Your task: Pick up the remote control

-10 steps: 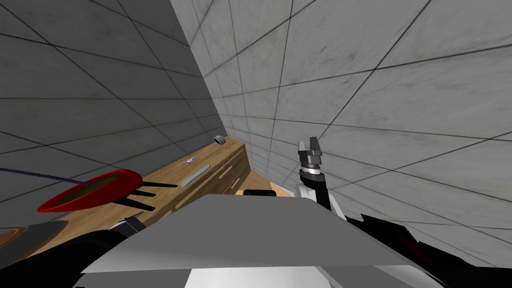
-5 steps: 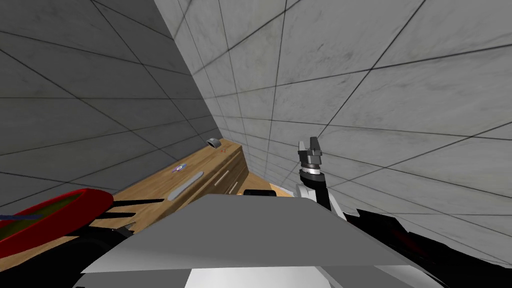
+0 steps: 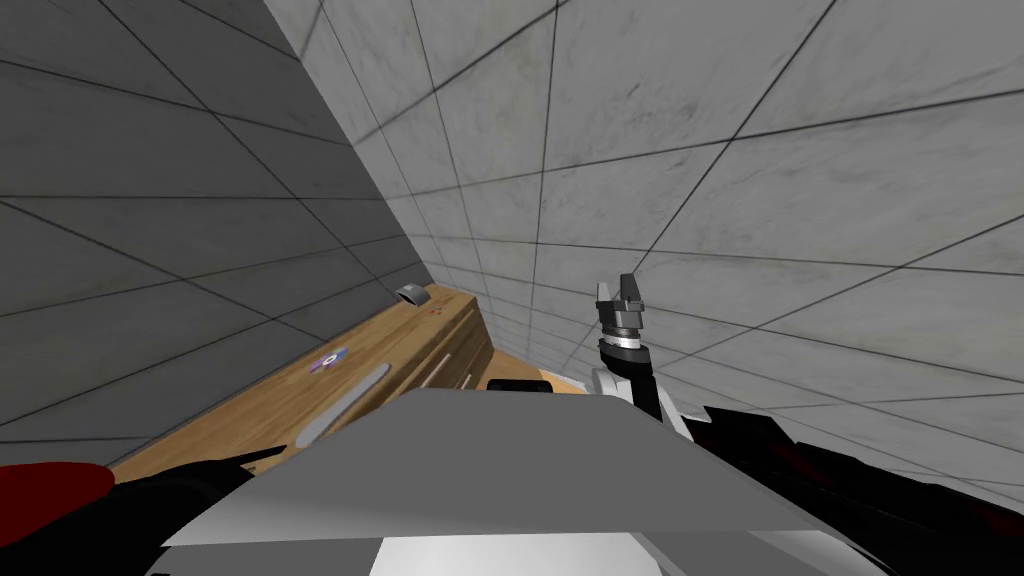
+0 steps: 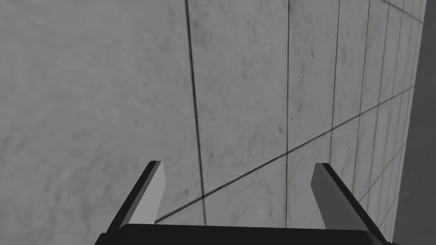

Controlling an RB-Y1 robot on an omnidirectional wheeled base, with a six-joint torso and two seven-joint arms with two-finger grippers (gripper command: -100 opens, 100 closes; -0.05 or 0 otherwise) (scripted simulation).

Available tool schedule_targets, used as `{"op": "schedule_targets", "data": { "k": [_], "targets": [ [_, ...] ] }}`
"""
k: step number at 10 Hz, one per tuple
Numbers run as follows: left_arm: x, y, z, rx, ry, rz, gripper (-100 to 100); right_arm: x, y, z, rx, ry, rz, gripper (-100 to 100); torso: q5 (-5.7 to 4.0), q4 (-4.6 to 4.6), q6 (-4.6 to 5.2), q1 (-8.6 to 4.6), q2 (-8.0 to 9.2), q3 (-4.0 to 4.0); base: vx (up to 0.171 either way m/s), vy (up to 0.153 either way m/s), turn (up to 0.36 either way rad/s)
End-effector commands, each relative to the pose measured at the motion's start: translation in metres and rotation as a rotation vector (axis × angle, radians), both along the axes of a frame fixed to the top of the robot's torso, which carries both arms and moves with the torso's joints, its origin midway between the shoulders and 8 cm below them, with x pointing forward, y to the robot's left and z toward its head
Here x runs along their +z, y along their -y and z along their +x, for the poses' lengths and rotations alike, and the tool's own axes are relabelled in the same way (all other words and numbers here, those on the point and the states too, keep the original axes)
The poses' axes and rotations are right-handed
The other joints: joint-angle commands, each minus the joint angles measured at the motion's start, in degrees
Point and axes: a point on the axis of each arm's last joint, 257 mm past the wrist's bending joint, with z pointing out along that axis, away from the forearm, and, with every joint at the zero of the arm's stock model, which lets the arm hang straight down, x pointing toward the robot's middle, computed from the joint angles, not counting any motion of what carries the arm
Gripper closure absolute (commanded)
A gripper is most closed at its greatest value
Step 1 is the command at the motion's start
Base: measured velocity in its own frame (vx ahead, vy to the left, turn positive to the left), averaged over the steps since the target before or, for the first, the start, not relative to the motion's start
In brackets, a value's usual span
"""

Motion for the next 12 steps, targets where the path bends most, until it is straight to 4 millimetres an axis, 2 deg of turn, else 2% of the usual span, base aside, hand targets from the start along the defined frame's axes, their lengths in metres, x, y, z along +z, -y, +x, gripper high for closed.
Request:
{"op": "schedule_targets", "data": {
  "k": [1,9,12],
  "targets": [
    [0.0,0.004,-0.012,0.039,-0.02,-0.037,-100,0.0,0.0,0.0,0.0,0.0,0.0,0,0.0,0.0,0.0,0.0,0.0,0.0,0.085,0.03,-0.175],
    [-0.007,0.03,-0.05,0.156,-0.123,-0.196,-100,0.0,0.0,0.0,0.0,0.0,0.0,0,-0.02,0.02,-0.02,-0.08,0.07,0.04,0.071,0.041,-0.133],
    [-0.011,0.044,-0.063,0.211,-0.161,-0.269,-100,0.0,0.0,0.0,0.0,0.0,0.0,0,0.03,-0.02,0.0,0.15,-0.08,-0.05,0.094,0.083,-0.178]
  ]
}}
